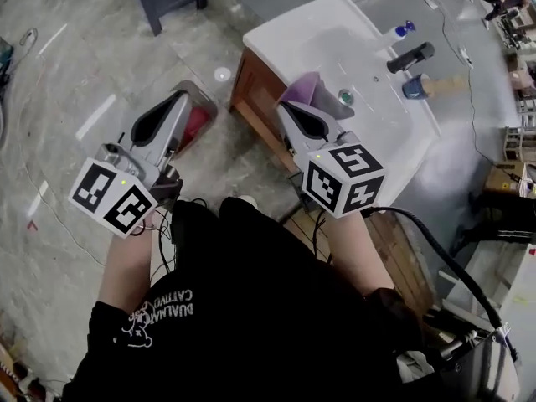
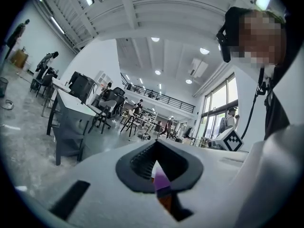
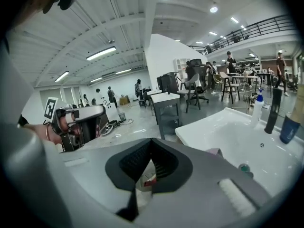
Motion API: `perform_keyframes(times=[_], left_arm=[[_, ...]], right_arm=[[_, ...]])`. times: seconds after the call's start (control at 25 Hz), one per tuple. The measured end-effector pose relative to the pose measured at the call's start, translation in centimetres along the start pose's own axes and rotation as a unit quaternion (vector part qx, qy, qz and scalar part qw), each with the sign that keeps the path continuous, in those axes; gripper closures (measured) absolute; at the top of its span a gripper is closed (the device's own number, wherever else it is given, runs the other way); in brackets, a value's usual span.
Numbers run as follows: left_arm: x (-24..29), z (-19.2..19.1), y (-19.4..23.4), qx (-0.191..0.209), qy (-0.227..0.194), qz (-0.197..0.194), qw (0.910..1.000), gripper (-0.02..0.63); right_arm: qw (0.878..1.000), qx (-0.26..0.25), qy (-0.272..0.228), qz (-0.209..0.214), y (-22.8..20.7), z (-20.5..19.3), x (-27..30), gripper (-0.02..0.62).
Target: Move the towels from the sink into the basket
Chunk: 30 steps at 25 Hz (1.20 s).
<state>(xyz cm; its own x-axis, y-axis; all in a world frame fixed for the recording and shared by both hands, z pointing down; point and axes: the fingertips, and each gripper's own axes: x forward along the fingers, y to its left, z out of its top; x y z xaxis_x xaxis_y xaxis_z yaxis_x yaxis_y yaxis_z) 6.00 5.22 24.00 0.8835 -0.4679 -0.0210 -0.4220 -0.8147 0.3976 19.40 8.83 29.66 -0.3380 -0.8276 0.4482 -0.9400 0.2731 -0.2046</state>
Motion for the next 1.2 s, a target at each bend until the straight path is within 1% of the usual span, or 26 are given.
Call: perform_keyframes(times=[0.12,0.24,0.44,0.56,0.68,0.88,1.04,1.2], left_arm=[[0.7,-1.7,-0.7,0.009,-0.002,0.008,0.9999,0.603],[0.8,-2.9,-0.7,0.022,-0.003,0.029,0.9993,0.603],[0.2,-3.5,-0.1,0.031,-0.013,0.074,0.9967,0.603],[0.6,-3.6,0.1,0.031,-0.022,0.089,0.9953,0.603],[2.1,-3.9,-0.4,0.036,-0.018,0.091,0.9951,0.603],[5.7,-4.4,-1.3,0.034,-0.003,0.081,0.9961,0.603],[6.5,-4.3,-1.6,0.03,0.001,0.067,0.9973,0.603],[7.5,-4.8,-2.1,0.027,0.015,0.047,0.9984,0.603]], right_arm=[[1.0,0.003,0.009,0.007,-2.5,-1.8,-0.7,0.591],[1.0,-0.001,0.015,0.009,-4.7,-3.2,-1.3,0.591],[1.0,-0.011,0.021,0.01,-7.5,-4.3,-2.0,0.591],[1.0,-0.011,0.018,0.014,-8.6,-4.4,-2.0,0.591],[1.0,-0.009,0.016,0.021,-9.7,-4.3,-2.0,0.591],[1.0,0.006,0.016,0.023,-12.4,-4.0,-1.5,0.591],[1.0,0.012,0.013,0.019,-12.8,-3.6,-0.8,0.591],[1.0,0.019,0.011,0.011,-13.2,-3.3,-0.4,0.591]])
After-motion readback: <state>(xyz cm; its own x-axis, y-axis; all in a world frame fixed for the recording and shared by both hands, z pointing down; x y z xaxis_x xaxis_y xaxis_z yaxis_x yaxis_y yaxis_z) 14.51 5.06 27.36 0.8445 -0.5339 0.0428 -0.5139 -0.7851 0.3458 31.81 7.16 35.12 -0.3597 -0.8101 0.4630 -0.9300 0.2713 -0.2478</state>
